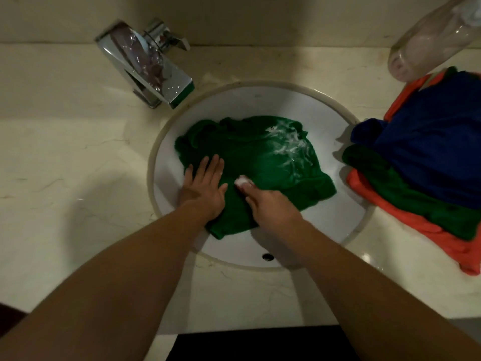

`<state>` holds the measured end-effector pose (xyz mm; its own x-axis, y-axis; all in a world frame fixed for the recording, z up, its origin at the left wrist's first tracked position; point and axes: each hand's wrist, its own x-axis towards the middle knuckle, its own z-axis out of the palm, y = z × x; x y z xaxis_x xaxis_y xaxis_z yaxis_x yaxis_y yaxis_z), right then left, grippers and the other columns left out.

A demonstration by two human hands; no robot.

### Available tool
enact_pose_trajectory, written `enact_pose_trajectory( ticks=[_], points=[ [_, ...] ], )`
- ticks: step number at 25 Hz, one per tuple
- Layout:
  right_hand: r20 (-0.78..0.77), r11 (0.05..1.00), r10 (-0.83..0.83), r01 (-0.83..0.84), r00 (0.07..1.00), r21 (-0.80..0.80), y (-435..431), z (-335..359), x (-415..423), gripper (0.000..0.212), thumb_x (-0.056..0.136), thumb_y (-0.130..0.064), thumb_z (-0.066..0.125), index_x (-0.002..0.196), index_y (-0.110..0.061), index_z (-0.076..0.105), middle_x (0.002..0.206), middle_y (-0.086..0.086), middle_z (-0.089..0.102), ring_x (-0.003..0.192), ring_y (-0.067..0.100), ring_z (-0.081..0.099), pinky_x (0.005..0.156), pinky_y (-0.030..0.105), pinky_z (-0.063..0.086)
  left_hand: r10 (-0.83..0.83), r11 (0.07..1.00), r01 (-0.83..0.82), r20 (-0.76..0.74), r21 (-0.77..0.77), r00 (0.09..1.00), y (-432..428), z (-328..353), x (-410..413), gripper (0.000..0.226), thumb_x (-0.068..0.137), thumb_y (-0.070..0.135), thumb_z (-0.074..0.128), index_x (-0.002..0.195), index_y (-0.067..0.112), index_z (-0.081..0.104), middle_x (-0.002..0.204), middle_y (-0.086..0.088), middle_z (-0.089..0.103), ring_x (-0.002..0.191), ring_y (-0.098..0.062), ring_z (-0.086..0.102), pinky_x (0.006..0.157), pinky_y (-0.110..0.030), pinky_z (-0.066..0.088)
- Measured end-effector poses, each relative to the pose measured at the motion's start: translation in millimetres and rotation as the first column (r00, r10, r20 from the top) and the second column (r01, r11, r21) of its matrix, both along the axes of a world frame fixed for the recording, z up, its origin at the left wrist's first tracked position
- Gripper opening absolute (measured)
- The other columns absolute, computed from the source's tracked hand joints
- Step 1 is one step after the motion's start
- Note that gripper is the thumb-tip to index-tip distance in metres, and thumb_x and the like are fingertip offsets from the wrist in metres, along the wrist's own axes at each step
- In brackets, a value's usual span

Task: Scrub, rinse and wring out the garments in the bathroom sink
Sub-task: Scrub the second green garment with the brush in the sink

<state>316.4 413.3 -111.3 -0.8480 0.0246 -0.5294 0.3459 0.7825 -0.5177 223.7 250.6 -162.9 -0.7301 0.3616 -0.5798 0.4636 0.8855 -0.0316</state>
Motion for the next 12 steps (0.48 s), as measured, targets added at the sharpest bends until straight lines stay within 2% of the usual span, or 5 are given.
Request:
enact_pose_trajectory(
  ticks=[2,4,6,10,12],
  points=[
    [0.060,0.989,0.009,-0.018,0.998,0.149,45,10,-4,0.057,0.097,-0.020,0.052,0.144,-0.048,0.038,0.112,0.010,0.068,0.095,0.035,0.067,0.088,0.045,0.057,0.010,1.000,-0.010,0.005,-0.030,1.000,-8,2,-11,0.061,0.106,0.044,0.002,0.154,0.021,-0.028,0.164,0.004,-0.031,0.152,-0.018,-0.024,0.122,-0.047,-0.012],
    [0.194,0.953,-0.077,0.015,0.978,0.301,94,14,-6,0.048,0.100,-0.020,0.047,0.141,-0.045,0.047,0.122,0.015,0.062,0.103,0.037,0.062,0.093,0.044,0.051,0.024,0.998,-0.023,0.010,-0.057,1.000,-8,3,-9,0.061,0.106,0.042,0.003,0.154,0.020,-0.028,0.163,0.003,-0.032,0.152,-0.020,-0.025,0.123,-0.048,-0.012],
    [0.211,0.927,-0.171,0.084,0.962,0.367,96,18,-10,0.042,0.103,-0.023,0.042,0.139,-0.043,0.048,0.120,0.017,0.063,0.094,0.033,0.059,0.088,0.042,0.050,0.027,0.998,-0.027,-0.001,-0.055,1.000,3,5,2,0.063,0.106,0.042,0.004,0.156,0.017,-0.025,0.164,-0.001,-0.030,0.153,-0.023,-0.022,0.123,-0.050,-0.010],
    [0.084,0.999,-0.037,0.038,0.996,0.000,-7,10,-2,0.039,0.106,-0.031,0.040,0.143,-0.043,0.044,0.106,0.013,0.070,0.089,0.033,0.066,0.083,0.044,0.057,0.035,0.999,-0.034,0.021,-0.036,0.999,5,10,20,0.065,0.105,0.047,0.007,0.159,0.023,-0.020,0.166,-0.004,-0.024,0.154,-0.028,-0.018,0.123,-0.052,-0.010],
    [0.147,0.998,0.026,-0.035,0.989,0.058,-4,11,12,0.037,0.103,-0.027,0.045,0.138,-0.038,0.049,0.096,0.007,0.068,0.082,0.030,0.066,0.078,0.045,0.058,-0.010,0.998,0.013,0.041,-0.061,0.999,-4,13,17,0.063,0.105,0.048,0.008,0.158,0.028,-0.021,0.166,-0.001,-0.026,0.154,-0.026,-0.019,0.123,-0.052,-0.008]
  ],
)
